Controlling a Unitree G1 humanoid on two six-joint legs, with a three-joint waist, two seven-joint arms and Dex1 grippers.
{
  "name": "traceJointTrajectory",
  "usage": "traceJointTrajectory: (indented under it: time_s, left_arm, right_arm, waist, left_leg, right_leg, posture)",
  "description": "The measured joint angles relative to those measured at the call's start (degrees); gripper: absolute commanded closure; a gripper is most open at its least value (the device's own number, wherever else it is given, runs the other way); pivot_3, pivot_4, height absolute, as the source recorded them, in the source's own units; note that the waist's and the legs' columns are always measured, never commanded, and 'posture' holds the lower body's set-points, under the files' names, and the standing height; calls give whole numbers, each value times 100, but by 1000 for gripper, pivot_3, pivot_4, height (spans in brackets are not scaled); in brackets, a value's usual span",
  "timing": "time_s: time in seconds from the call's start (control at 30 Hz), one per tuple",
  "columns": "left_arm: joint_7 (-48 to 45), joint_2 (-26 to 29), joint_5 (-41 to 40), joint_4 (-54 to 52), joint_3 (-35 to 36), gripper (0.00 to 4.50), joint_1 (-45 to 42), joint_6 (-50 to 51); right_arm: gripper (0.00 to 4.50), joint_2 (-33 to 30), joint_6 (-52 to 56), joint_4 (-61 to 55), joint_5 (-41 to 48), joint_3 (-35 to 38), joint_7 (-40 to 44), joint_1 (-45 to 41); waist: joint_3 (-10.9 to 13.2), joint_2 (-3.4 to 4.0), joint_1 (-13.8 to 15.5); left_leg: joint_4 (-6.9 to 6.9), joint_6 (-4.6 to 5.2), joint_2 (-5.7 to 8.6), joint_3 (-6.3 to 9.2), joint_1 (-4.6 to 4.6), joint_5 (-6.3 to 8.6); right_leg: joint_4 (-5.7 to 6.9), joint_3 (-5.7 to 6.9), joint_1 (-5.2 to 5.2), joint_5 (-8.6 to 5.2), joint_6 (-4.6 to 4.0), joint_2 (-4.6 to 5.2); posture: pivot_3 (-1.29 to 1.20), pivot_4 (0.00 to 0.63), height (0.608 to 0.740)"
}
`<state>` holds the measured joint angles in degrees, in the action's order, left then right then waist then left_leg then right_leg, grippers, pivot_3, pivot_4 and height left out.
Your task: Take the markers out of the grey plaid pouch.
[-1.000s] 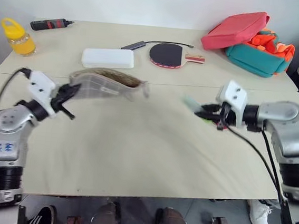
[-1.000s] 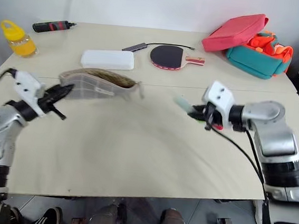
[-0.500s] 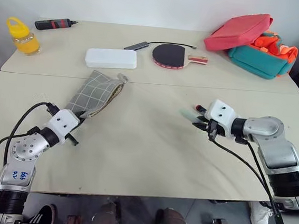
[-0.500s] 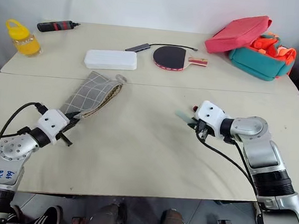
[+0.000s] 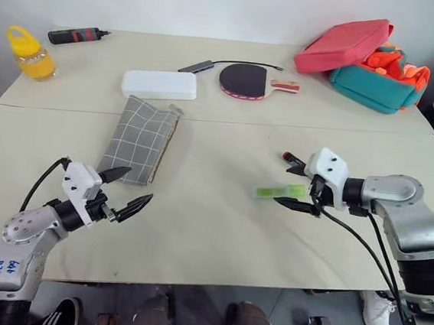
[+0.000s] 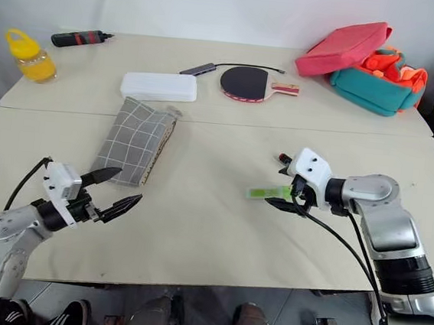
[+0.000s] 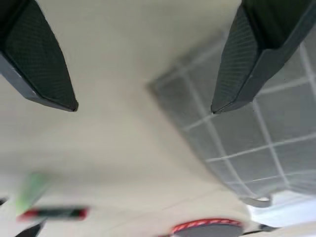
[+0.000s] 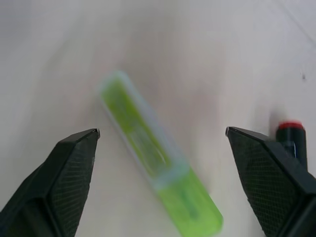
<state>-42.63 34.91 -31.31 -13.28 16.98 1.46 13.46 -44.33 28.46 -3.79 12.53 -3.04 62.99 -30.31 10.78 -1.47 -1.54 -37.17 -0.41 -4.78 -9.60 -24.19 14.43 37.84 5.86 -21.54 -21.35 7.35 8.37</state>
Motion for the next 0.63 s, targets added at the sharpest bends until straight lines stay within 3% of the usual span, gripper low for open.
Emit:
traceJointTrajectory:
  time_s: [0.2,0.47,0.63]
  left_arm:
    - [276,-94,-784,-401,728,29,407,599]
    - [559,-433,-326,-307,1009,29,1311,226]
    - [572,-580,-96,-61,1038,29,1430,-152]
  right_arm:
    - [162,272,164,-718,1088,906,-42,797]
    - [162,1080,-1062,-1025,1143,1148,-524,2596]
    - [162,1269,-1700,-1079,1171,1377,-723,2921]
  waist:
    - [-1,-1,6]
    - [-3,-4,0]
    - [-5,-7,-4]
  left_leg:
    - [-2,3,4,15,2,1]
    - [0,3,5,12,2,2]
    - [-2,6,6,13,4,2]
  right_leg:
    - [-4,5,15,0,0,1]
    - [-8,5,12,0,0,0]
    - [-10,4,16,-2,-6,0]
  posture:
    - [0,150,740]
    - [0,150,740]
    - [0,150,740]
